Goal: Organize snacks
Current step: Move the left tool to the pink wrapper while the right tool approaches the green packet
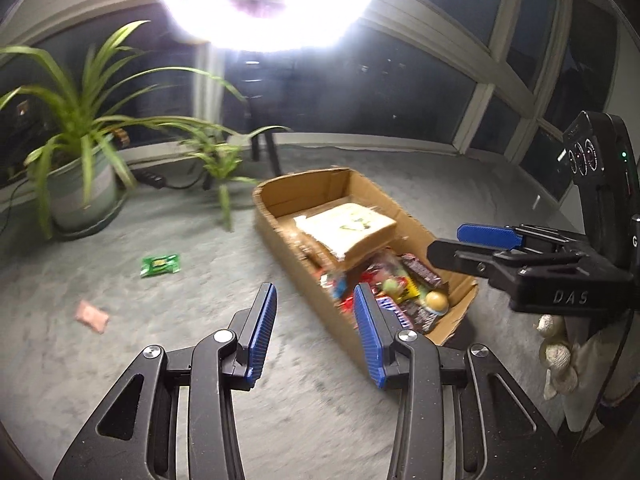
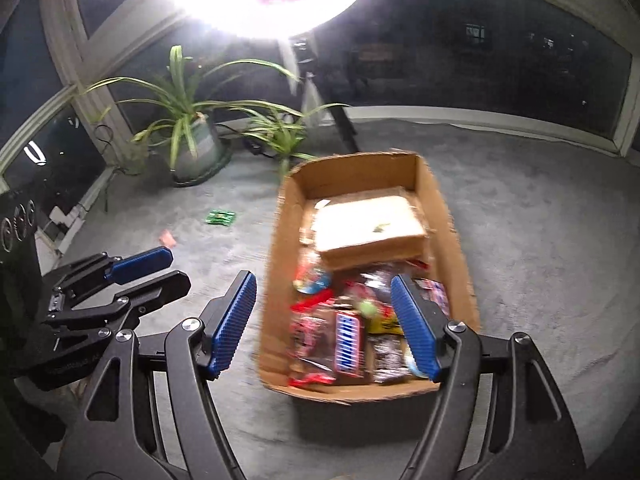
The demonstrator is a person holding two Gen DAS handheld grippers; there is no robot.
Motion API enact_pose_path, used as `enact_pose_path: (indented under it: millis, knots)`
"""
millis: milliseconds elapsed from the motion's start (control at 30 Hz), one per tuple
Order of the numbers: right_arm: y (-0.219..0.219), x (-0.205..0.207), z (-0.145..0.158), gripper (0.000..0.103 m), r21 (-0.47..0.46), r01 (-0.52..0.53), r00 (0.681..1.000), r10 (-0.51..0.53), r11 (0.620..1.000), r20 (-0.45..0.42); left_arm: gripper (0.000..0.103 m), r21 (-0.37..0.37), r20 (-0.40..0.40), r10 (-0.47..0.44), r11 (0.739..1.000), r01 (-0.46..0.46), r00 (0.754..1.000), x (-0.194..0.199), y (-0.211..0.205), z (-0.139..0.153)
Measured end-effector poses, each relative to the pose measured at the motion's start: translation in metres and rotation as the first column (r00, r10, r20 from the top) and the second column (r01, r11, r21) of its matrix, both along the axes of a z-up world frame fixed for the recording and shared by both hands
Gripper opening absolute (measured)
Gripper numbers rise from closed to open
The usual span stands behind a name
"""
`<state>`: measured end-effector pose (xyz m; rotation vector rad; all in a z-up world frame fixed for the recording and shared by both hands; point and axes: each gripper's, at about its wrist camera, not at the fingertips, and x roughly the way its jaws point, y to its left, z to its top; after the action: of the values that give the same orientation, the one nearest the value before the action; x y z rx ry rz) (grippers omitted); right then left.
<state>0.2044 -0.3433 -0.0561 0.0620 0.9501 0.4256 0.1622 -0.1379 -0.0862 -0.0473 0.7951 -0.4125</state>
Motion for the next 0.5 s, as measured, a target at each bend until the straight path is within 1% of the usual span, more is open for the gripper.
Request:
enact_pose_path:
  millis: [133, 267, 400, 500]
  knots:
    - [0.026, 0.000, 0.001, 0.072, 0.016, -0.044, 0.999, 0.044, 0.999, -0.002, 0.039, 0.000, -0.007, 0.036, 0.999, -0.036, 0.999, -0.006, 0.031, 0.000]
    - [0.056, 0.004, 0.001, 0.072, 0.034, -0.107, 0.994, 0.107, 0.994, -0.007, 0.039, -0.007, -0.028, 0.095, 0.995, -0.095, 0.995, -0.012, 0.067, -0.006]
    - [0.090, 0.015, -0.001, 0.072, 0.035, -0.173, 0.985, 0.173, 0.984, -0.002, 0.039, -0.009, -0.055, 0.160, 0.987, -0.161, 0.986, -0.011, 0.103, -0.014]
    - [0.112, 0.029, -0.006, 0.072, 0.056, -0.207, 0.978, 0.208, 0.977, -0.019, 0.039, -0.005, -0.067, 0.202, 0.979, -0.202, 0.977, -0.009, 0.127, -0.019]
